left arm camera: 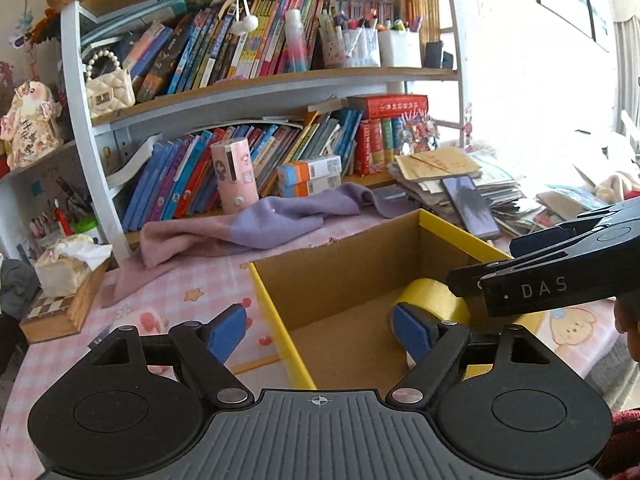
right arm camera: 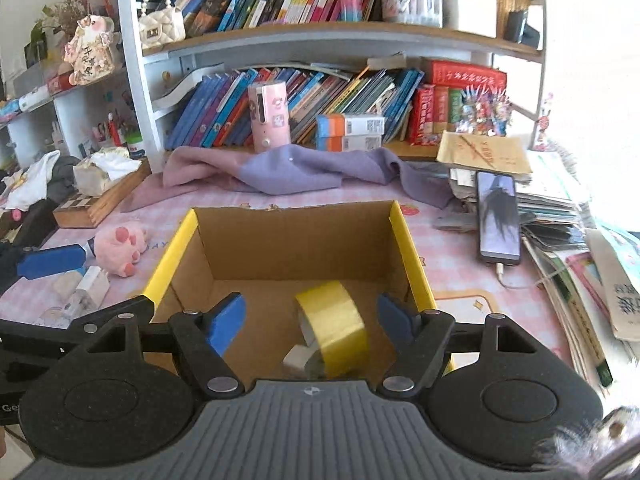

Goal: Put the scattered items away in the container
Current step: 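Withdraw both open grippers from the yellow box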

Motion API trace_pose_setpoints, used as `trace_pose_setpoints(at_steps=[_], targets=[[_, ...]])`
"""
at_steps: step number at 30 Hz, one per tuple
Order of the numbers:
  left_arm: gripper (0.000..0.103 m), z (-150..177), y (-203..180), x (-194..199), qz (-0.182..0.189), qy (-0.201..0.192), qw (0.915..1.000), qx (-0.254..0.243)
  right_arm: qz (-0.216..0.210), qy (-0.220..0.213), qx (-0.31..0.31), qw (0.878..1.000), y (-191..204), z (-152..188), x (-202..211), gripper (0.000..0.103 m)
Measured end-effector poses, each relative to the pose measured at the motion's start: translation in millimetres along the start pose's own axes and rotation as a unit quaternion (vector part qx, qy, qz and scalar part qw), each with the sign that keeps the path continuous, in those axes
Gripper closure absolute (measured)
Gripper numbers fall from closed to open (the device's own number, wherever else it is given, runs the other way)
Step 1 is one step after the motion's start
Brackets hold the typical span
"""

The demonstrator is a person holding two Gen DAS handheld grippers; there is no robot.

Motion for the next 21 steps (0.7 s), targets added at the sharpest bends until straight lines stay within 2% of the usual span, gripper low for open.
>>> trace_pose_setpoints(at_steps=[11, 21], targets=[[0.020, 39.7, 17.7, 73.5, 0.034, -0.012, 0.9992, 0.018, 0.060, -0.022, -0.007, 0.998, 43.0, 41.7, 69.4, 0.031], [0.020, 70.6, 36.7, 122.4, 0.032, 0.002, 0.9993, 0.020, 0.062, -0.006, -0.014, 0.998, 87.4, 81.7, 105.8, 0.029]])
Point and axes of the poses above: each gripper's, at about its wrist camera, not at the fingertips, and x roughly against the way its jaws point, y to its left, z to its underside, the point moved 4 cm from there along -x, roughly the way its jaws point, and after that the axes turned 5 degrees about -y, right-handed, at the moved point
